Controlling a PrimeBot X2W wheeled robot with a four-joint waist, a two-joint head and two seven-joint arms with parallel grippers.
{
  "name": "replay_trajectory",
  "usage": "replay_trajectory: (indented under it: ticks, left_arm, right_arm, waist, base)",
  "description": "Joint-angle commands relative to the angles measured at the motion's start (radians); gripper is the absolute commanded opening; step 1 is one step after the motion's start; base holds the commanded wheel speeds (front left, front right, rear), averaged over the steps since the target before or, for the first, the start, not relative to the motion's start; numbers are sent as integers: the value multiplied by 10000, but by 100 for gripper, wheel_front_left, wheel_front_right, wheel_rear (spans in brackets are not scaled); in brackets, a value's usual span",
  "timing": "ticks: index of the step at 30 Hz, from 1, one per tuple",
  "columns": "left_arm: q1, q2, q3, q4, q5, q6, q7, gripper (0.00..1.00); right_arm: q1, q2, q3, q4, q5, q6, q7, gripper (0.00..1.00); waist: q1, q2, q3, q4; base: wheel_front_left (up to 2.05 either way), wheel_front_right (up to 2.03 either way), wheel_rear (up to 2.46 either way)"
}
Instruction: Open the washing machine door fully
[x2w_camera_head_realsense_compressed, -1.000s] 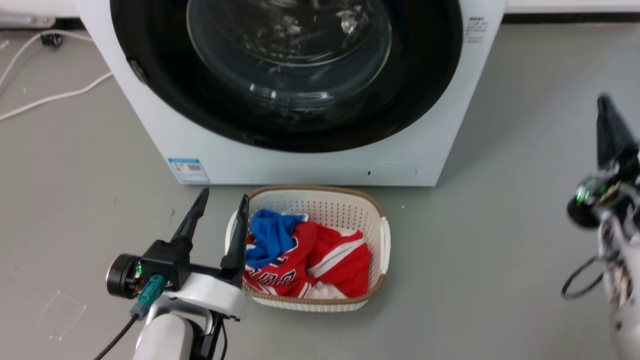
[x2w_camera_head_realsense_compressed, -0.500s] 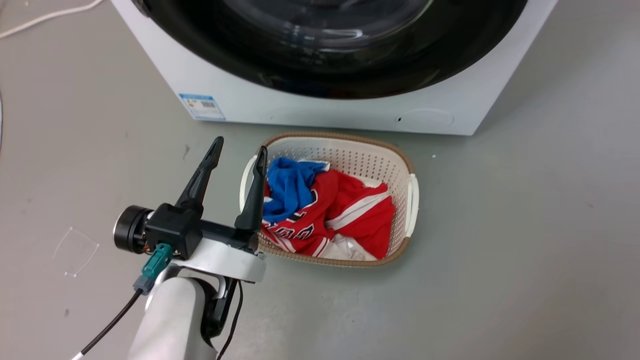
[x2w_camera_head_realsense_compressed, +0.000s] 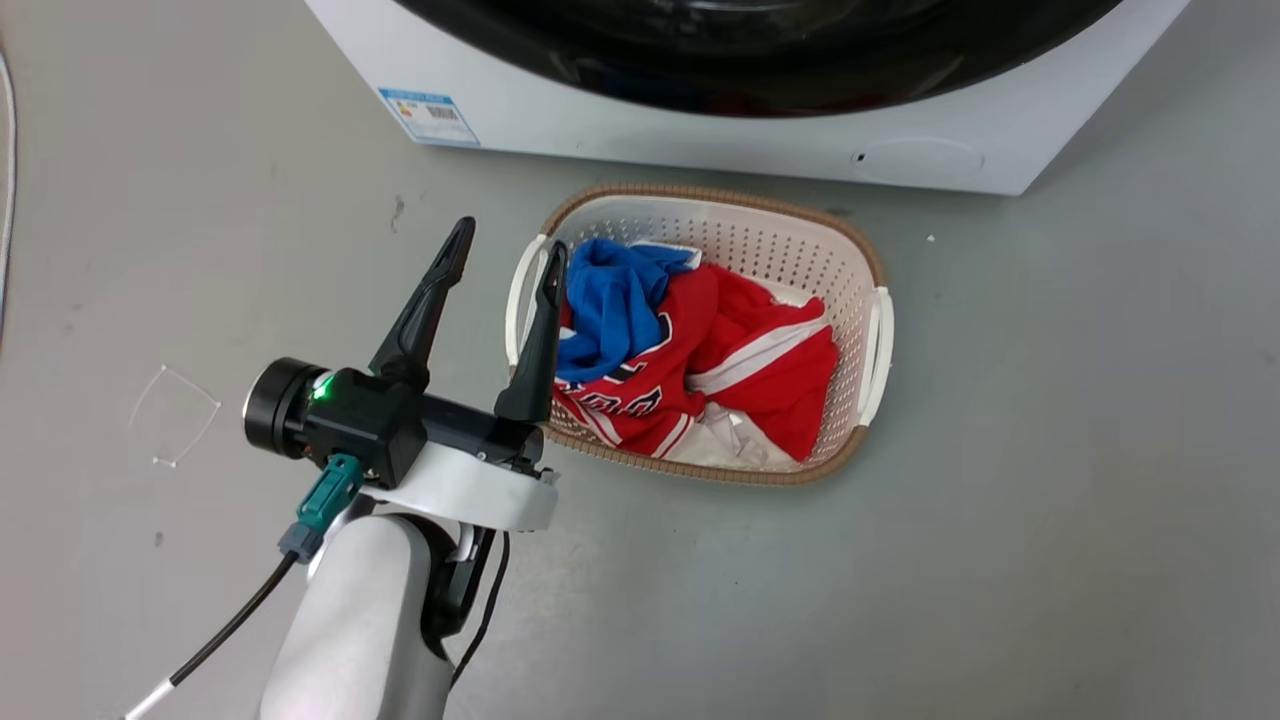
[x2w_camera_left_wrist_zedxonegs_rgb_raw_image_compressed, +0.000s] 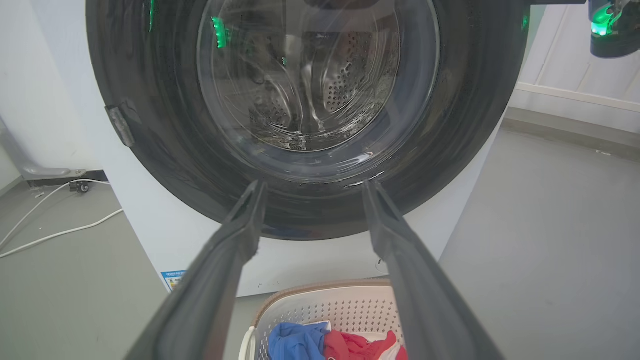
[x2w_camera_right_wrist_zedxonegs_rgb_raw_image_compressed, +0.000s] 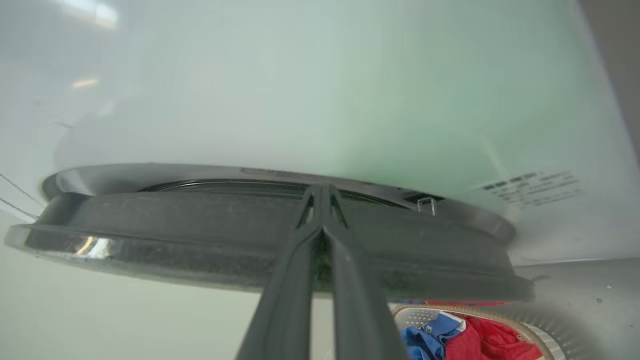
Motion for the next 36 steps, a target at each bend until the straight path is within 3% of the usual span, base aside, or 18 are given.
replay_trajectory:
  ticks: [1, 13, 22, 27, 36]
  left_arm:
    - [-156, -27, -31, -35, 52, -5, -22, 100]
    - [-211, -90, -111, -13, 80, -24, -22, 100]
    - [516, -142, 104, 155, -41, -27, -24, 100]
    - [919, -168, 152, 345, -84, -26, -22, 100]
    - [1553, -95, -94, 827, -86, -38, -24, 100]
  right_arm:
    - [-218, 33, 53, 104, -70, 4, -29, 0]
    - [-166, 203, 235, 310, -40, 15, 1660, 0]
    - [1390, 411, 327, -556, 355, 15, 3124, 0]
    - [2490, 410, 419, -1111, 487, 14, 3512, 0]
    - [4773, 966, 441, -2267, 1011, 14, 4136, 0]
  waist:
    - [-2, 0, 240, 87]
    - [-2, 0, 393, 40]
    - [-2, 0, -563, -234]
    - [-2, 0, -1231, -325]
    - [-2, 0, -2665, -410]
  base:
    - [0, 0, 0]
    - [0, 0, 0]
    - [0, 0, 0]
    - [0, 0, 0]
    - [0, 0, 0]
